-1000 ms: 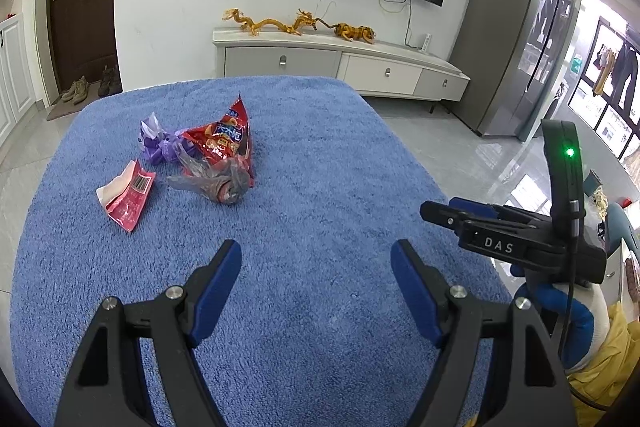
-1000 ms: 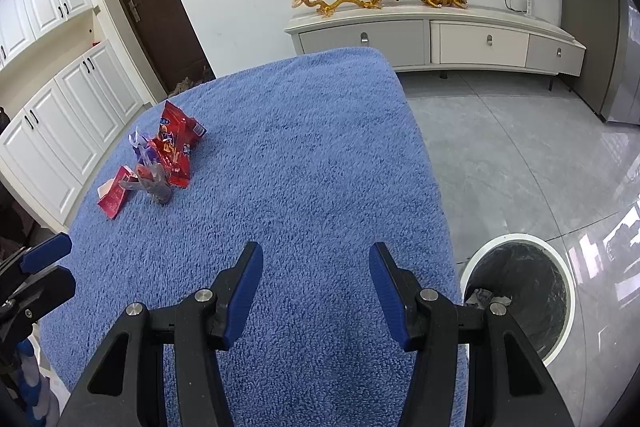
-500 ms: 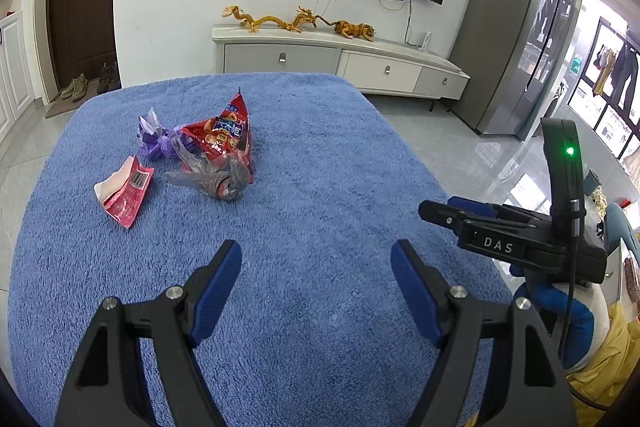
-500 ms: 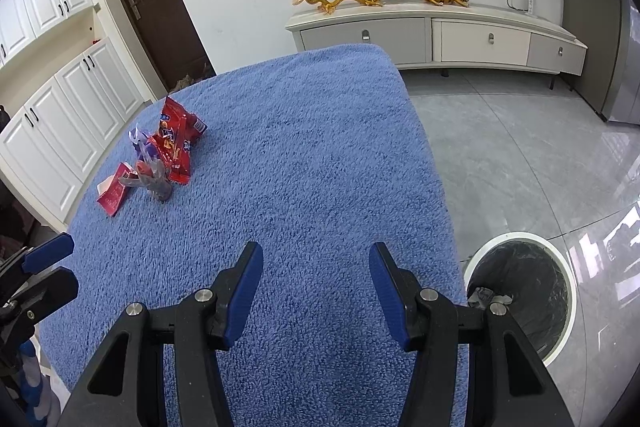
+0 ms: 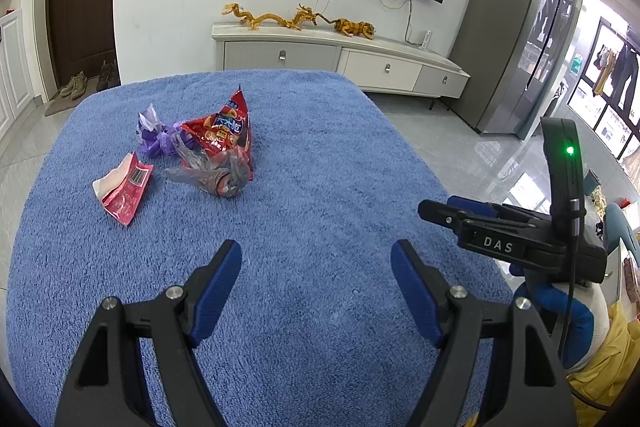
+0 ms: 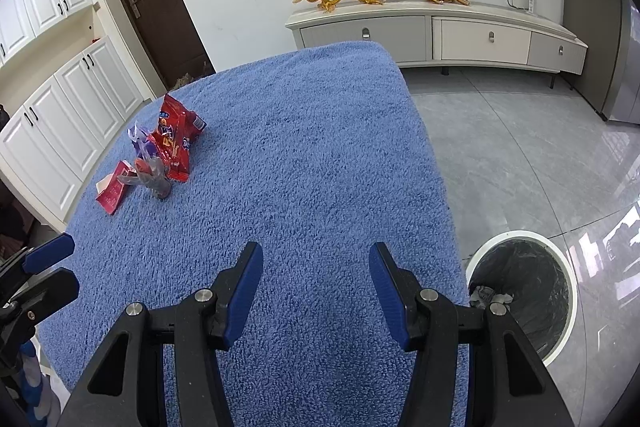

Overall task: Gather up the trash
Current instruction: 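Return both tools to the blanket and hover over the remaining wrappers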

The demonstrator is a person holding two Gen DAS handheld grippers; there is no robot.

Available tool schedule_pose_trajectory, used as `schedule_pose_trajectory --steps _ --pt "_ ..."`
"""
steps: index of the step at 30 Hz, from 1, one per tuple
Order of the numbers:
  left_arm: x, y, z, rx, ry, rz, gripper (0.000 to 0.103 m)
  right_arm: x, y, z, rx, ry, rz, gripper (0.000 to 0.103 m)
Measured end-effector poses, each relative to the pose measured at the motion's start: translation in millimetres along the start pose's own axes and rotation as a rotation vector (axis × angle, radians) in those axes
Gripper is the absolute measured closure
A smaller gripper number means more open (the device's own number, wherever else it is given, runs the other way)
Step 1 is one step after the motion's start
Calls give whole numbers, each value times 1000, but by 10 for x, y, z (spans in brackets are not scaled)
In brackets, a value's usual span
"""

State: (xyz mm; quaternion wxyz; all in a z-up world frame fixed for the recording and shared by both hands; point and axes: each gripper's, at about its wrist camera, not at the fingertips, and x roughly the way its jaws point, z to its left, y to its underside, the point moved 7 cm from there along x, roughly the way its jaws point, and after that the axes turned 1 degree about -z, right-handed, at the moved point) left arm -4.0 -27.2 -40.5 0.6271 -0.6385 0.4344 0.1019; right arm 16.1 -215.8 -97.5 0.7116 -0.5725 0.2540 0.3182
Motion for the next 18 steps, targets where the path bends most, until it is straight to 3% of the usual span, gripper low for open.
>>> schedule_pose_trajectory --steps 18 --pt "28 4 132 -30 -18 8 27 37 32 -9 -4 -2 7 51"
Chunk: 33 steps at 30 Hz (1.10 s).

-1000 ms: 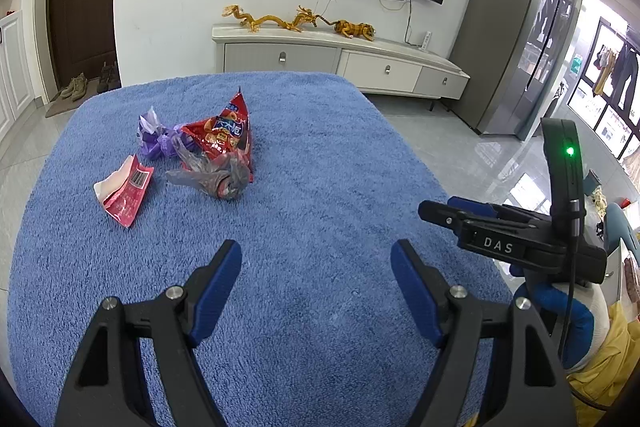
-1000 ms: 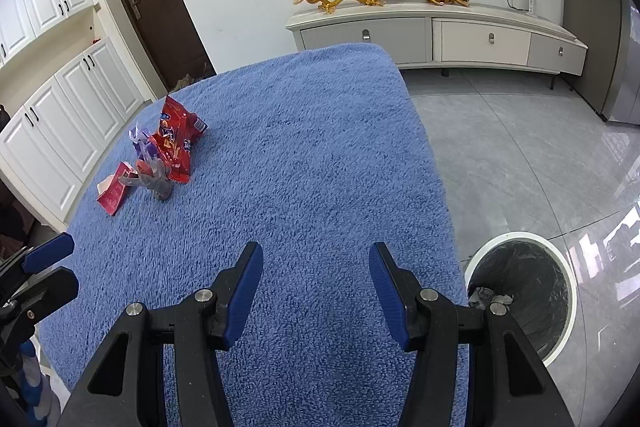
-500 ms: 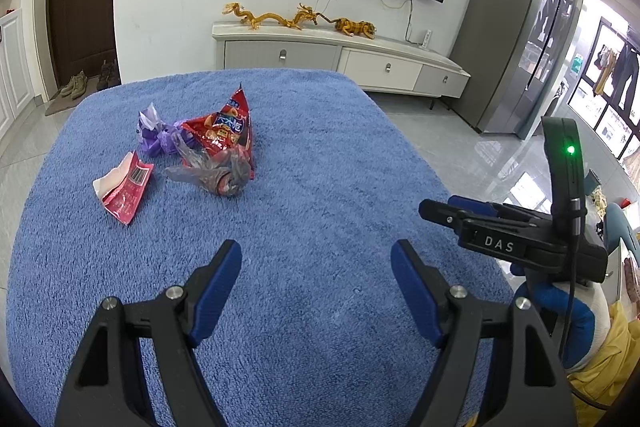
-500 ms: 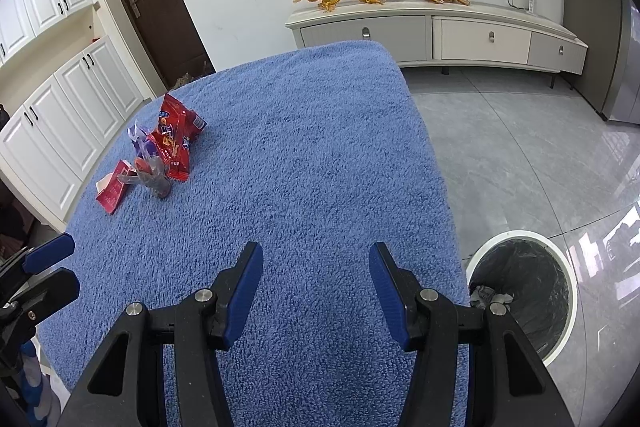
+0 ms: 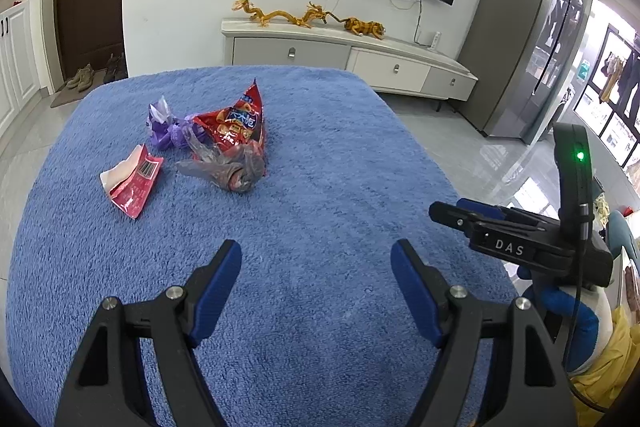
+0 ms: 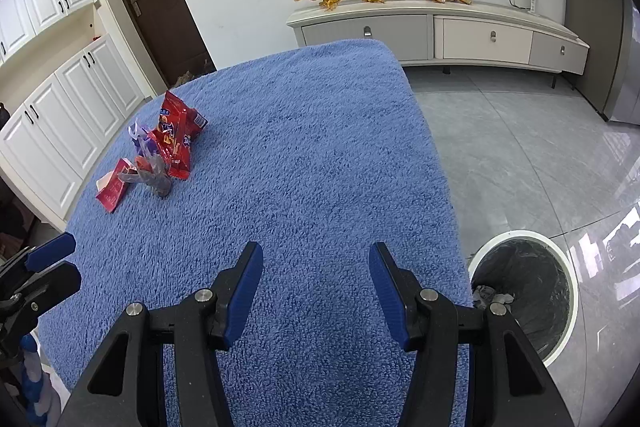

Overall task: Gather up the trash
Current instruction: 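Return both tools to the blanket and hover over the remaining wrappers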

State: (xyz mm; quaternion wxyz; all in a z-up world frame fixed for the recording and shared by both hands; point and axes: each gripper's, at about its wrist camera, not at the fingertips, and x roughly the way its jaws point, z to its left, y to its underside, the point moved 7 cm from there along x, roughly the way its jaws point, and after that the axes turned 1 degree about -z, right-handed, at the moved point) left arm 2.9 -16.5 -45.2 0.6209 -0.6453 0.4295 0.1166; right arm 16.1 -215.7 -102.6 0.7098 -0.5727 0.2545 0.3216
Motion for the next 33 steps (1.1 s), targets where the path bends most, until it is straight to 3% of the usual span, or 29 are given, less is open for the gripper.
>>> schedule_pose_trajectory --steps 26,33 --pt "89 22 136 -7 -21 18 27 96 -88 90 -46 -24 22 50" --pt "48 -57 535 -63 -63 -21 27 269 -327 322 -107 -74 25 51"
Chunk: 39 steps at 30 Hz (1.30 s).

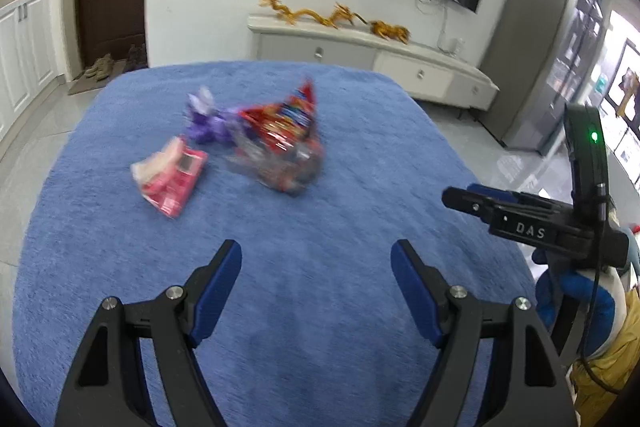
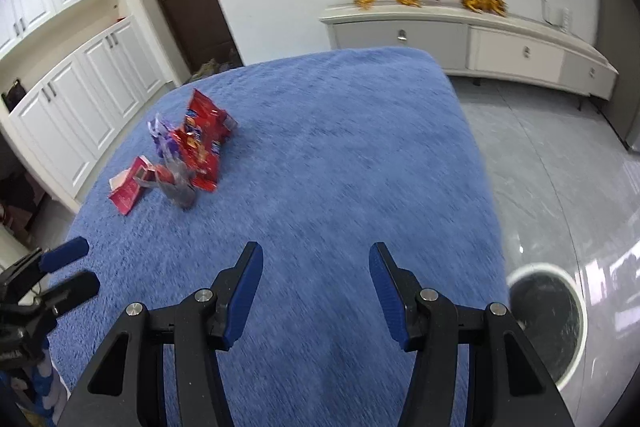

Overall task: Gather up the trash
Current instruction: 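Return both tools to the blanket and hover over the remaining wrappers, then grasp the pink wrapper with the left tool while the right tool grasps the clear wrapper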

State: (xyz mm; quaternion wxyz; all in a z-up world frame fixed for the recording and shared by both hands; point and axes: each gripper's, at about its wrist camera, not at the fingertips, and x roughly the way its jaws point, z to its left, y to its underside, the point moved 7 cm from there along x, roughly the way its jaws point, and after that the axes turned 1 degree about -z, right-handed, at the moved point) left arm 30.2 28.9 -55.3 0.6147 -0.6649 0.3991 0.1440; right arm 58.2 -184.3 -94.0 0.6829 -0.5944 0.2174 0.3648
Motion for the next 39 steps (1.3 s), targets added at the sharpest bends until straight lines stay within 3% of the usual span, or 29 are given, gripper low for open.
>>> schedule_pose_trajectory --steps 7,13,25,30,32,36,39 --pt "3 -416 678 -45 -104 -92 27 288 -369 480 -101 -117 -9 50" --pt "314 -550 1078 -88 -148 -56 27 526 -579 741 -111 -220 -11 48" --pt "874 -413 1332 -136 -152 33 27 645 -401 1048 -103 -384 12 48" --pt "921 -362 1364 -154 -135 45 44 781 -345 1170 -134 -385 51 48" --pt "922 -355 1359 -153 -128 45 51 861 -302 1195 -144 -368 71 54" --pt "920 -335 1286 -117 -136 44 74 943 -265 1185 -131 -352 74 80" --pt "854 -325 1248 -123 -128 35 75 873 -276 1175 -132 -350 49 86"
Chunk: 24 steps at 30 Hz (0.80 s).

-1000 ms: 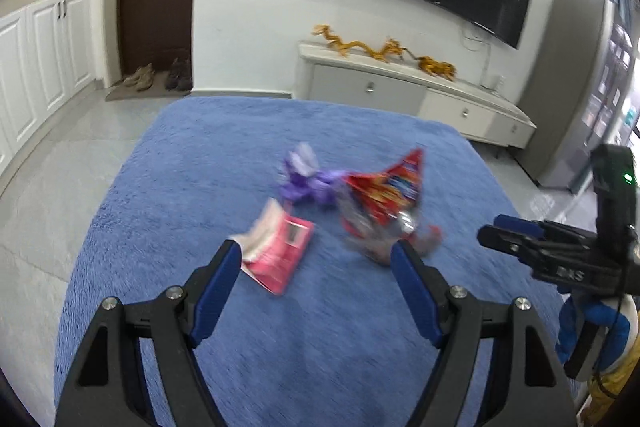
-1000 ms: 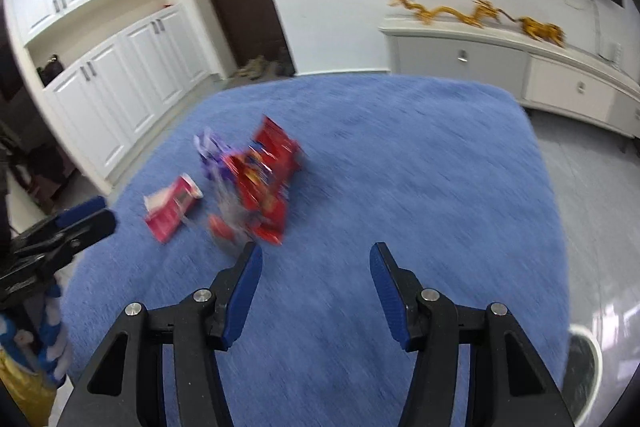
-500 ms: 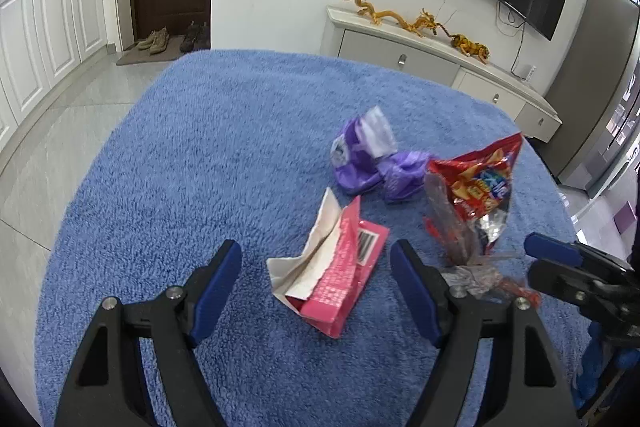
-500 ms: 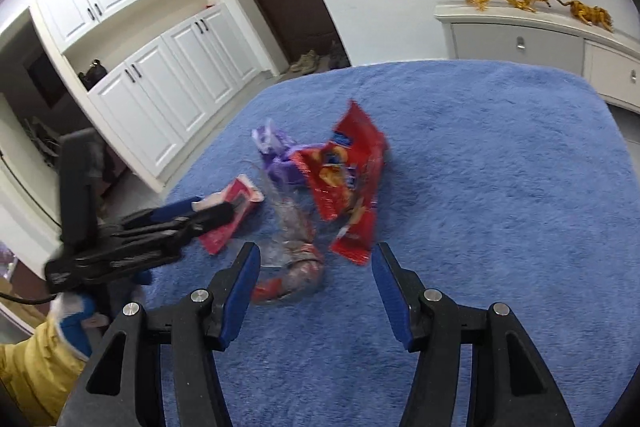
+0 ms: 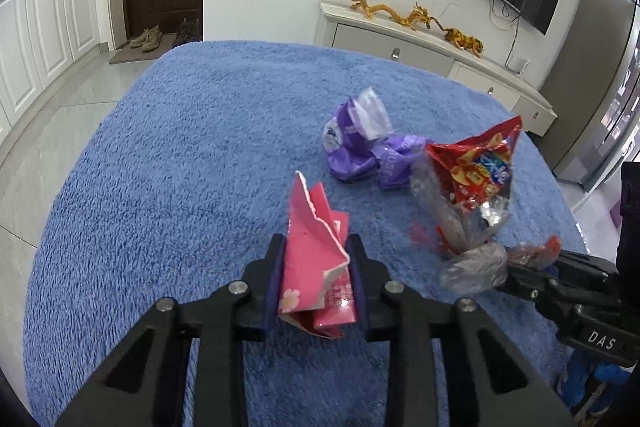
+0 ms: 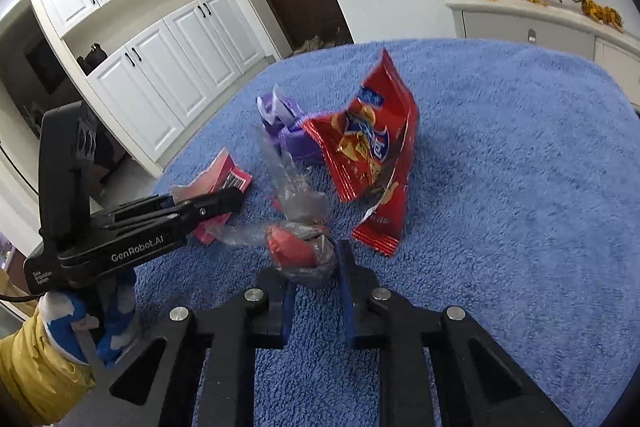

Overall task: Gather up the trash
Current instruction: 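Grasp the pink wrapper with the left tool while the right tool grasps the clear wrapper, then carry both items over the trash bin and open both tools to drop them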

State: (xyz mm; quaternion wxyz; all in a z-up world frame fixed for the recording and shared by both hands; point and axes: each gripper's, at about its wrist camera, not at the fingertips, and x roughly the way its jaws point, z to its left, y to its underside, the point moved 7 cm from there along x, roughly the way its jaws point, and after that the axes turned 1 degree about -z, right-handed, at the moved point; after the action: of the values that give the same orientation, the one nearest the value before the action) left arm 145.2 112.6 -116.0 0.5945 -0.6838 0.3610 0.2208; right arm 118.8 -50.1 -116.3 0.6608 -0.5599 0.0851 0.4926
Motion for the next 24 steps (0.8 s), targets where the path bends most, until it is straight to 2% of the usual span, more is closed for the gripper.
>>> schedule_pose_trajectory --steps 6,11,15,18,19,24 --pt "-347 37 -149 -26 47 -24 75 -454 30 85 -19 -7 -70 86" --pt "-618 1 -698 32 146 -28 75 -1123 210 -191 54 50 -159 86" --pt "-703 15 -1497 118 259 -8 75 -1826 512 -738 165 176 -237 86" --pt "-682 66 -2196 192 346 21 75 -2274 814 -1202 250 282 -264 86" --pt "-657 92 -2445 219 373 34 75 -2455 967 -1429 281 343 -267 86" --pt "-423 278 -3611 336 476 120 74 -2876 1562 -2224 409 510 -240 86"
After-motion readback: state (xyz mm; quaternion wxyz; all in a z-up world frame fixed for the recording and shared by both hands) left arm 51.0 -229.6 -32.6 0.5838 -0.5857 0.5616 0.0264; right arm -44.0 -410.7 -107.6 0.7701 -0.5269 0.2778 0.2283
